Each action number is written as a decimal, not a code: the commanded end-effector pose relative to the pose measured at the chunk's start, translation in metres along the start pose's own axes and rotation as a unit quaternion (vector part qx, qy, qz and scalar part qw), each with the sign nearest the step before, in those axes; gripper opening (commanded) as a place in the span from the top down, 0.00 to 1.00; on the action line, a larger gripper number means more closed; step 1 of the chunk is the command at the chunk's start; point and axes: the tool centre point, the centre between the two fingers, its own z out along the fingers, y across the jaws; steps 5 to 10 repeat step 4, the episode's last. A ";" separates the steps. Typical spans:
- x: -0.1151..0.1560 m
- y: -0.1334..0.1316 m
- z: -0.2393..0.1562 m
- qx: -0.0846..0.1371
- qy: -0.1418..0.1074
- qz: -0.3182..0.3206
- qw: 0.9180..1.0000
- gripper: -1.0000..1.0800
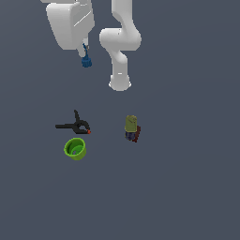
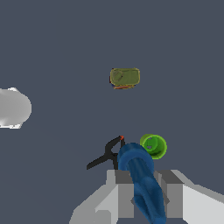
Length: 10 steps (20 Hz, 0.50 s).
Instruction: Pick up a designated object from a clutter of objects.
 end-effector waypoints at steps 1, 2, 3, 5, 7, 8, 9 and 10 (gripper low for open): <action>-0.002 0.001 -0.004 0.000 0.000 0.000 1.000 1.00; -0.003 0.001 -0.004 0.000 0.000 0.000 1.000 1.00; -0.003 0.001 -0.004 0.000 0.000 -0.001 1.000 1.00; -0.003 0.002 -0.004 0.000 0.000 -0.001 1.000 1.00; -0.003 0.002 -0.004 0.000 0.000 -0.001 1.000 1.00; -0.003 0.002 -0.004 0.000 0.000 -0.001 1.000 1.00; -0.003 0.002 -0.004 0.000 0.000 -0.001 1.000 1.00; -0.003 0.002 -0.004 0.000 0.000 -0.001 1.000 1.00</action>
